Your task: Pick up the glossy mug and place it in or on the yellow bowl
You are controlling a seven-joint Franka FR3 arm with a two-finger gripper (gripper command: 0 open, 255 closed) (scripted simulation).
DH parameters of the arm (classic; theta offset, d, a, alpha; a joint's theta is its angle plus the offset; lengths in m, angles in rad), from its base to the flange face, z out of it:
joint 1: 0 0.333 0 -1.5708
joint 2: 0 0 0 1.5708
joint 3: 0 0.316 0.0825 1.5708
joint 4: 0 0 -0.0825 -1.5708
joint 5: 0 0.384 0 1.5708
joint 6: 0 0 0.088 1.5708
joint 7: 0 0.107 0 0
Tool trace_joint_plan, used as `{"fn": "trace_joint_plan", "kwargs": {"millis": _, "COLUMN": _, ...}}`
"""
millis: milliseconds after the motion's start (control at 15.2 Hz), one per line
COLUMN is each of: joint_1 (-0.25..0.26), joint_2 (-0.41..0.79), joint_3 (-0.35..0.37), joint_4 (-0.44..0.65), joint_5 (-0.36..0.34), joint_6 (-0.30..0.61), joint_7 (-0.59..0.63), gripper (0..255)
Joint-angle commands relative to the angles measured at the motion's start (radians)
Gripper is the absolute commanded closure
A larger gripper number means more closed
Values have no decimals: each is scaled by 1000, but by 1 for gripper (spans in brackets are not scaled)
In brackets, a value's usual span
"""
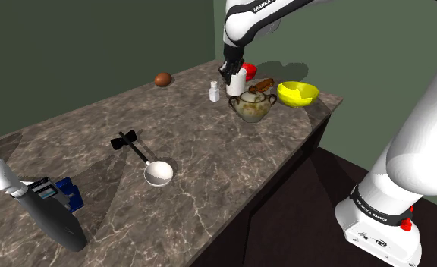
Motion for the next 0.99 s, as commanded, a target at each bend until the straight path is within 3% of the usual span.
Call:
{"fn": "trace_joint_plan", "kwargs": {"millis": 0, "joint_1": 2, "joint_2": -7, "joint_3": 1, "joint_4": 18, "joint_5": 0, "joint_6": -26, "joint_7": 1, "gripper": 255}}
{"fn": "trace_joint_plan", "kwargs": {"millis": 924, "joint_1": 3, "joint_2": -44, "joint_3": 3, "joint_4": 163, "joint_5": 7, "joint_6": -207, "joint_7": -11, "gripper": 255}}
